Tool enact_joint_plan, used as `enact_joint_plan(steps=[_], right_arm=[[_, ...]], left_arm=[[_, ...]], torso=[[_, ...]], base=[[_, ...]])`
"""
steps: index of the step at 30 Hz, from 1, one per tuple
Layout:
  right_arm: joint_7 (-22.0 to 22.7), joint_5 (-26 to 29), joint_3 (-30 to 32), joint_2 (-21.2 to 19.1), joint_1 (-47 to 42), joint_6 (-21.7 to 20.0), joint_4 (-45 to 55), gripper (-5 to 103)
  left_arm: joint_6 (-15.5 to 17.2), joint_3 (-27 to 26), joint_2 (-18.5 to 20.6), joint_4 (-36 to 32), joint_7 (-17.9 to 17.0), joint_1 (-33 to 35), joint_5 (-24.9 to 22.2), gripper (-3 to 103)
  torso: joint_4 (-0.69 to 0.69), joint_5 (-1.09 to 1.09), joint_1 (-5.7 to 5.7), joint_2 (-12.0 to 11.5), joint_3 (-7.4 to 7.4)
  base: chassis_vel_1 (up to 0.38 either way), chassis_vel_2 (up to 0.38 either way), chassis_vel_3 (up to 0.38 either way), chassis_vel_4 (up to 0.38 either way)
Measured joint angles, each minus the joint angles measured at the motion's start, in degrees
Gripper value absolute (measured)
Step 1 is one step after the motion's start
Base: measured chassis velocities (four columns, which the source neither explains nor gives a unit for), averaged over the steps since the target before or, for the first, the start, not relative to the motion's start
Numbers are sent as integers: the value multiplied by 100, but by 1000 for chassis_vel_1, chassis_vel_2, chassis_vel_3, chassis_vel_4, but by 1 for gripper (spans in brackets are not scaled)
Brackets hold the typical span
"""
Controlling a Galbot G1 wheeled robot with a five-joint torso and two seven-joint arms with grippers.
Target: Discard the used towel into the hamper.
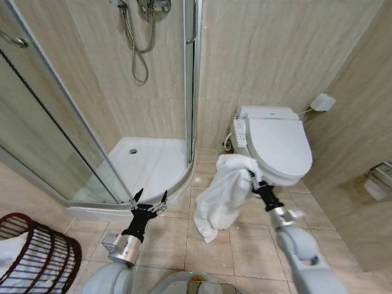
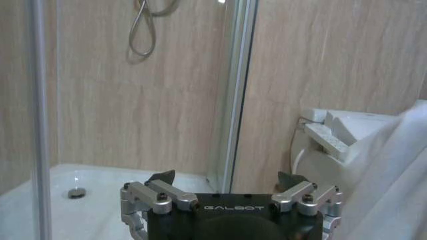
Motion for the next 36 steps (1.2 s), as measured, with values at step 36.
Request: enact_joint_plan(steps=[36], right_arm=[[982, 879, 1586, -391, -443, -41, 1870, 8]], left_arm=[[0, 0, 0, 0, 0, 0, 0, 100]], torso=[[1, -1, 0, 0, 1]], base=[[-17, 13, 17, -17]])
